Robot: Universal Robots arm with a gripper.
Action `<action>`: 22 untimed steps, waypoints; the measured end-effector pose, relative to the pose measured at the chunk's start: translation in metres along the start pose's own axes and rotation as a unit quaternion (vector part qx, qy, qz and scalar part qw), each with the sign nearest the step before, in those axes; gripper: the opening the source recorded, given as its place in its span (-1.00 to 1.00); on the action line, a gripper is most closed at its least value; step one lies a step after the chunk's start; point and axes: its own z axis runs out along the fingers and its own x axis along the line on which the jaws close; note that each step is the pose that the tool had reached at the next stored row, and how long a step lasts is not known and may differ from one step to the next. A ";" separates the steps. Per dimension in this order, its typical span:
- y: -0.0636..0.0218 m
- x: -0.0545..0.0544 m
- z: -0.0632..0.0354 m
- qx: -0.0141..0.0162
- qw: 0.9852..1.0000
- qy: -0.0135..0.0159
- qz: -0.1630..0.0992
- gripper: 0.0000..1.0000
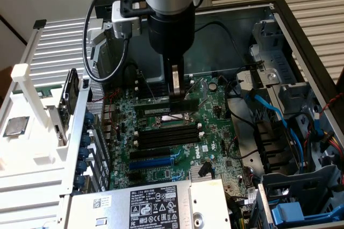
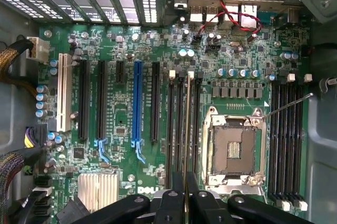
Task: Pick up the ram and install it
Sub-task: 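Insert the ram into the slot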
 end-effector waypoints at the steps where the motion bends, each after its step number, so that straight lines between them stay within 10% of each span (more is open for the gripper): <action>1: -0.0009 0.000 0.0004 -0.001 1.000 0.000 0.000 -0.74; 22: -0.0037 0.005 0.0127 -0.006 1.000 0.001 0.000 -0.74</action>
